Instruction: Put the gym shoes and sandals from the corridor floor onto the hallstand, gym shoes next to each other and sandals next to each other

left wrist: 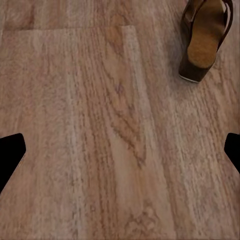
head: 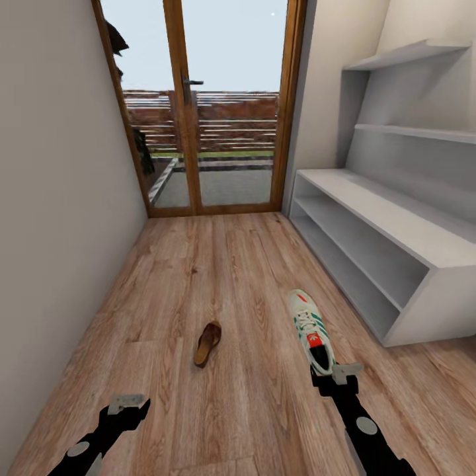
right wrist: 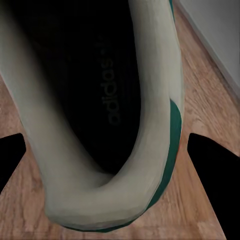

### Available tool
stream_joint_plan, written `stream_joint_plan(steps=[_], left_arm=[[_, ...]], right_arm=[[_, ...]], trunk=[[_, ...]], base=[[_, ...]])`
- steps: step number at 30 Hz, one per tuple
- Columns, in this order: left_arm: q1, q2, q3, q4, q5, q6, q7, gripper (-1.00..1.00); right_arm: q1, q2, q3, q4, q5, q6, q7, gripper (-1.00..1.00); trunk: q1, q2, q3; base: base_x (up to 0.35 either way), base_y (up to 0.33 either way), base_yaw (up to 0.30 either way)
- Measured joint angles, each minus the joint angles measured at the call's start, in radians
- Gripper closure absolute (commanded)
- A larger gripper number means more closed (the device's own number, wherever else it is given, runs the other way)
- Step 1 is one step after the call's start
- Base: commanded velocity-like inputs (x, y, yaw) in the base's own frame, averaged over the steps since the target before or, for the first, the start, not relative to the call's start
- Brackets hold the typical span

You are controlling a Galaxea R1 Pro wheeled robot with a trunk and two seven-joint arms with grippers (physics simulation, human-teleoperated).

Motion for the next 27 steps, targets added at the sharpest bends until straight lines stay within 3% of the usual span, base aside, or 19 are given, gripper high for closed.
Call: stream_joint_plan(steps=[11, 18, 27], left_arm=[[-0.005, 0.001, -0.002, 0.012, -0.021, 0.004, -0.006, -1.0], [0.001, 0.002, 0.0, 0.02, -0.022, 0.005, -0.009, -1.0], [0.0, 0.002, 0.0, 0.021, -0.022, 0.004, -0.013, -1.0]], right_arm=[[-0.009, -0.009, 0.018, -0.009, 0.004, 0.022, 0.062, 1.0], [-0.009, -0.012, 0.017, -0.009, 0.003, 0.078, 0.093, 1.0], [-0.009, -0.011, 0.019, -0.026, 0.002, 0.09, 0.096, 1.0]], trunk=[[0.0, 0.0, 0.0], [-0.001, 0.0, 0.0], [-0.001, 0.0, 0.0]], base=[[0.057, 0.0, 0.0], [0.266, 0.0, 0.0], [0.302, -0.1, 0.0]])
